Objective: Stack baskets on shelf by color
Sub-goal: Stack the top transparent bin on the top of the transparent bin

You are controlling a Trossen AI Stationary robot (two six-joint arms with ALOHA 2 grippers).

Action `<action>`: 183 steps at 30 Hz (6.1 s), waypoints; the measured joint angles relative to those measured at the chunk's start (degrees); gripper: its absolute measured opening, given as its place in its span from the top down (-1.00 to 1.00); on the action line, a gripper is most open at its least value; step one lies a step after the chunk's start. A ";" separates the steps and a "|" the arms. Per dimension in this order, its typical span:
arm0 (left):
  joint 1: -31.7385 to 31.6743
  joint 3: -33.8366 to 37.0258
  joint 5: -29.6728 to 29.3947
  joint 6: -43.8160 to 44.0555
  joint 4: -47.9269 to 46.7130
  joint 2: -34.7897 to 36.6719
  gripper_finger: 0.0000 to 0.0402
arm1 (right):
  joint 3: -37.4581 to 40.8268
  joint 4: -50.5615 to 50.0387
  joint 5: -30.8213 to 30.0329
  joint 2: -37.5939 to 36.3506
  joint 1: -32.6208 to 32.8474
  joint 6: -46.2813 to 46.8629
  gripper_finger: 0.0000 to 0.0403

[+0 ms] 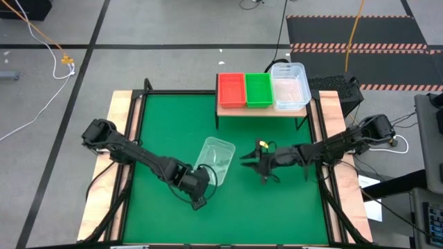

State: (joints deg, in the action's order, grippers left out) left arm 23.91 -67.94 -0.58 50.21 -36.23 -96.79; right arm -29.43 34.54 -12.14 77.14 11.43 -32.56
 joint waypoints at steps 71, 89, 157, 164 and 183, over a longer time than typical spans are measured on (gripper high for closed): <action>3.86 0.00 -25.64 20.18 -25.64 0.09 0.91 | -28.33 -48.93 0.96 12.78 -8.28 -54.55 0.69; 2.38 -0.02 -25.60 17.99 -25.87 0.09 0.90 | -28.46 -45.71 7.90 18.33 -9.21 -47.49 0.68; 3.40 -0.02 -28.14 19.29 -28.15 0.04 0.91 | -26.87 -63.95 12.25 11.06 -0.09 -13.78 0.33; 3.40 -0.02 -28.24 19.06 -28.20 0.04 0.91 | -30.74 -70.77 15.13 11.08 0.45 -10.98 0.94; 3.39 0.02 -29.64 19.83 -27.81 0.04 0.91 | -77.56 -113.62 5.83 1.83 4.63 11.63 1.00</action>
State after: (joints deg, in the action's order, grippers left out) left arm 27.30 -67.92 -30.22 70.04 -64.04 -96.75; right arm -106.99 -79.08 -6.31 78.98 16.06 -20.93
